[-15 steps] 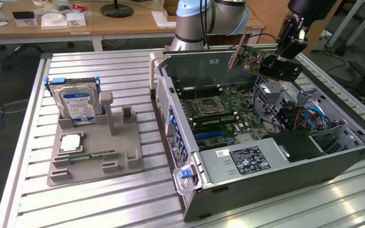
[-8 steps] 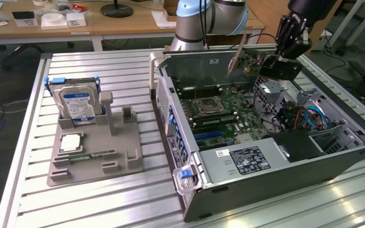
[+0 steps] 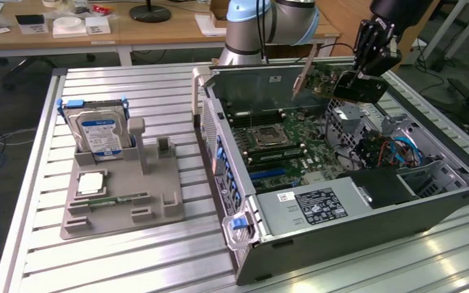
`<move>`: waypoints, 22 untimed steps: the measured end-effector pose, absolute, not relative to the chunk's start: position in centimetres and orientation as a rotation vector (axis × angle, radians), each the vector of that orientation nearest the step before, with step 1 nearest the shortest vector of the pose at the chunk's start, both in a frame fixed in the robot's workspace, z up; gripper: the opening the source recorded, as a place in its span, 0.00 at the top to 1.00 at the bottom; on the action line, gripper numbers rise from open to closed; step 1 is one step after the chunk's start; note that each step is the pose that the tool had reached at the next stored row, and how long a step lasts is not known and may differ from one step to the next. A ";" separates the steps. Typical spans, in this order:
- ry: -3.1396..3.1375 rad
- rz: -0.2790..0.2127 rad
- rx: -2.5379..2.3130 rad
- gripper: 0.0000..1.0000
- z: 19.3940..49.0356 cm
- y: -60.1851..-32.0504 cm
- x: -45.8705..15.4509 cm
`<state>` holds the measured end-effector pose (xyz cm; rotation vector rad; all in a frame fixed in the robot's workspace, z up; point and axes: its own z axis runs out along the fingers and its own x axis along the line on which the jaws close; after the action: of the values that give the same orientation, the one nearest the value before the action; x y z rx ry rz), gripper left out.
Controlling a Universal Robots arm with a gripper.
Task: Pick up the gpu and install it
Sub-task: 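Insert the gpu into the slot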
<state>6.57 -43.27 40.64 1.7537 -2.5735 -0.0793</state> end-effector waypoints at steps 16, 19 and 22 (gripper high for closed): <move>-2.522 -0.079 1.826 0.73 40.6 -43.3 6.6; -2.475 -0.078 1.887 0.73 40.6 -43.3 6.6; -2.425 -0.076 1.948 0.73 40.6 -43.3 6.6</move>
<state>6.56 -43.27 40.61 1.9478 -2.4253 -0.0764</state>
